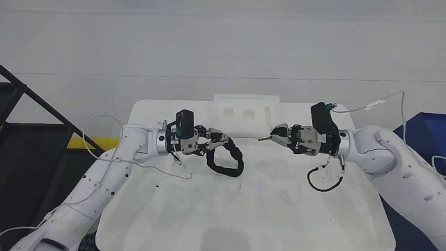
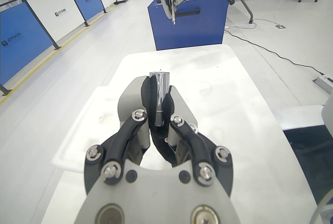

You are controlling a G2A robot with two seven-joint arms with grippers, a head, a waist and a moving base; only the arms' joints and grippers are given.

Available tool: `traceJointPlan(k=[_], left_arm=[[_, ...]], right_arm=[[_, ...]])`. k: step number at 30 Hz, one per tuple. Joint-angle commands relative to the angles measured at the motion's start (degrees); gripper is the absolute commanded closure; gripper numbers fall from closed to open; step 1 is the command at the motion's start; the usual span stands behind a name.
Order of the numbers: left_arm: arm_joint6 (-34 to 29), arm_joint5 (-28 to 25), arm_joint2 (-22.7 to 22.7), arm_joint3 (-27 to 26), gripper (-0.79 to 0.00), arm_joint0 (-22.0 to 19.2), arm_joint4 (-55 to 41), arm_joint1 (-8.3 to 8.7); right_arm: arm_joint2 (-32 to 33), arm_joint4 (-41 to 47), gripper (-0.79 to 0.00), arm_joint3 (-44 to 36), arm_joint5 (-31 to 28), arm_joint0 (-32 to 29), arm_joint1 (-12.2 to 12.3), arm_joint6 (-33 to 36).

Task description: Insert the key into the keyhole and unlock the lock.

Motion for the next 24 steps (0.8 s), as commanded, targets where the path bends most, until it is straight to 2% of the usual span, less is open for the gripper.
traceJointPlan(k=[1, 5, 12, 18, 24], left_arm=[[0.63, 1.22, 0.29, -1.44, 0.000, 0.26, 1.74, -0.12], [5.12, 4.89, 0.95, -4.05, 0.000, -0.08, 8.21, -0.41], [11.81, 12.00, 3.86, -4.93, 0.000, -0.90, 19.88, -1.05], [14.46, 14.88, 6.81, -3.08, 0.000, -2.58, 24.47, -1.96], [14.28, 22.34, 8.43, -2.05, 0.000, -3.19, 25.51, -3.19]], right_arm=[[0.19, 2.95, 0.000, -1.44, 2.85, 0.35, 0.27, 4.82], [2.72, 7.04, 0.000, -6.99, 8.40, -0.50, 1.34, 11.60], [8.46, 7.66, 0.000, -15.95, 17.30, -6.62, 3.28, 16.59], [11.73, 7.92, 0.000, -20.29, 20.53, -11.71, 4.07, 16.64], [13.63, 7.94, 0.000, -22.26, 22.01, -15.09, 4.21, 13.76]])
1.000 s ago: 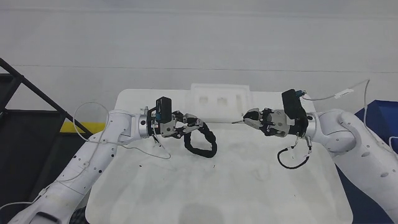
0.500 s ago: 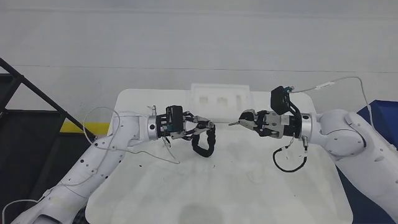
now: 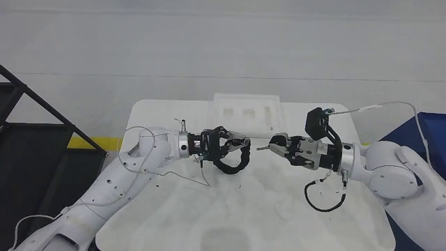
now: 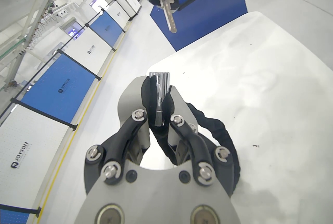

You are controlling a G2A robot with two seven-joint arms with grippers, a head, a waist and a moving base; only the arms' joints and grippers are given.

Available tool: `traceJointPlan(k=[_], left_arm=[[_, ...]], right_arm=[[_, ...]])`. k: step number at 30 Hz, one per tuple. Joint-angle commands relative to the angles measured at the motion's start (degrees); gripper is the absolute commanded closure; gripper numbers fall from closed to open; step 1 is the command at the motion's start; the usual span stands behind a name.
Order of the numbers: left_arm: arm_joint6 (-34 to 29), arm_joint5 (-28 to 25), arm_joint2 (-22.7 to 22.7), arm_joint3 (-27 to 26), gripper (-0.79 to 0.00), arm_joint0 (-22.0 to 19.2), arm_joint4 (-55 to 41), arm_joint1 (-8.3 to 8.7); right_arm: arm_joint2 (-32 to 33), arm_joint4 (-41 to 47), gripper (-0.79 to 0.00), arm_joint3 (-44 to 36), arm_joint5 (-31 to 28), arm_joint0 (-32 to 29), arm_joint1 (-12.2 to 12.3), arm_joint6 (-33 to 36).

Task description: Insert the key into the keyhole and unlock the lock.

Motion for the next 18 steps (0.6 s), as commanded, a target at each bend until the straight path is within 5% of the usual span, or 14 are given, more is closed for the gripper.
traceJointPlan(k=[1, 10, 18], left_arm=[[-0.19, 1.17, 0.45, 0.27, 0.000, -0.05, -0.05, -0.28], [-0.19, 1.17, 0.45, 0.27, 0.000, -0.05, -0.05, -0.28], [-3.34, 5.21, 0.76, -2.04, 0.000, 1.57, 1.39, -0.67]], right_arm=[[0.02, 0.04, 0.000, 0.01, -0.11, 0.00, -0.01, 0.04], [0.06, -0.14, 0.000, -0.03, 0.39, -0.17, -0.06, -0.37], [0.22, -7.16, 0.000, -7.37, 17.95, -2.08, -0.54, 1.17]])
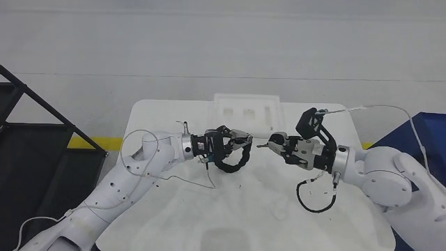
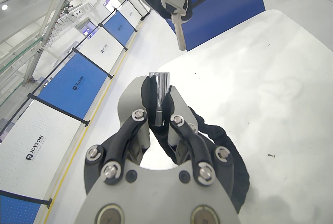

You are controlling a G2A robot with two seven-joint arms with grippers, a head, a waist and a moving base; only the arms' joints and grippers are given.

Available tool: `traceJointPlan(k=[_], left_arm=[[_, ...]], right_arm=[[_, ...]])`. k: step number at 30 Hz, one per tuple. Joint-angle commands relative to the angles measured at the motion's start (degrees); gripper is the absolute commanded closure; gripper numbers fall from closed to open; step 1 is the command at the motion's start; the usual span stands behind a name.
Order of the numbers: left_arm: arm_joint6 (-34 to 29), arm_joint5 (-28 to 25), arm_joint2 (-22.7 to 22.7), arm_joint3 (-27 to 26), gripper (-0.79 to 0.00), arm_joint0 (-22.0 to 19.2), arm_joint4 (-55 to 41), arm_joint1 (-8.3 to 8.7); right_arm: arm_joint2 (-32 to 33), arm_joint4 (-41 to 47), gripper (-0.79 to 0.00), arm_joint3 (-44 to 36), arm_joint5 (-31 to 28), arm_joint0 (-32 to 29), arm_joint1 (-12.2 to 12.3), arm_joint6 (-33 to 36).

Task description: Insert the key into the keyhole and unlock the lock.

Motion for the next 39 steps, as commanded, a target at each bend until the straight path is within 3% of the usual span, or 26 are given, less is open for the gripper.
traceJointPlan(k=[1, 15, 39], left_arm=[[-0.60, 1.25, 0.52, -0.46, 0.000, 0.20, 1.59, -0.17], [0.22, 2.82, 1.46, 0.93, 0.000, 0.15, 1.79, -1.39], [1.04, -0.10, 0.95, 2.73, 0.000, -0.27, 1.61, -2.45]], right_arm=[[0.18, -0.55, 0.000, -1.50, 3.35, -0.96, -0.11, -0.88], [1.19, -4.62, 0.000, -5.48, 9.25, -4.77, -0.81, -1.07], [-0.15, -5.43, 0.000, -3.19, 9.82, -3.09, -3.13, -0.19]])
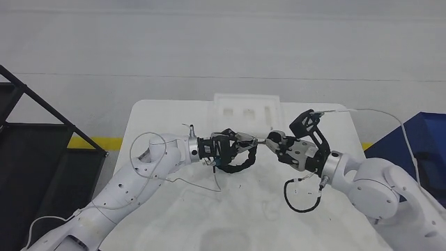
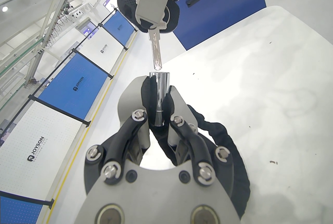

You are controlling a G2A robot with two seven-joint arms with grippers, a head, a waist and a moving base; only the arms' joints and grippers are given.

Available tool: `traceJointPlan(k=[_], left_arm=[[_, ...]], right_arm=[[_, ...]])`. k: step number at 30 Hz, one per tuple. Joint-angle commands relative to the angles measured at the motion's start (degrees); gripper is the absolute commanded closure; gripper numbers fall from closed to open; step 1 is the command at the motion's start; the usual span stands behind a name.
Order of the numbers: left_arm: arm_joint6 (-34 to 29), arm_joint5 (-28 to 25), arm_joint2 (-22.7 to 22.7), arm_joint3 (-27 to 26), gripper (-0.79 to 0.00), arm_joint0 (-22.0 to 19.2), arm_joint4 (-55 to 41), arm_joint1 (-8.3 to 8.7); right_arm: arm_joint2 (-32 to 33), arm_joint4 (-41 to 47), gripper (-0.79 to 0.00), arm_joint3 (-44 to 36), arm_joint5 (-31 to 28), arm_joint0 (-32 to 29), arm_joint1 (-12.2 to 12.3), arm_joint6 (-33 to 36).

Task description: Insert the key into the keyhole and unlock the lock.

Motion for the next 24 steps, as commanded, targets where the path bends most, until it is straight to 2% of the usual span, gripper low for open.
traceJointPlan(k=[1, 24], left_arm=[[0.09, -0.12, -0.05, 0.00, 0.000, 0.01, 0.04, -0.06], [0.04, -1.57, -1.39, -0.34, 0.000, 0.91, -1.88, -0.69]], right_arm=[[-0.03, 0.03, 0.000, 0.08, -0.07, 0.06, -0.15, 0.04], [-0.31, 0.24, 0.000, 1.83, -0.84, 0.62, -1.98, 0.73]])
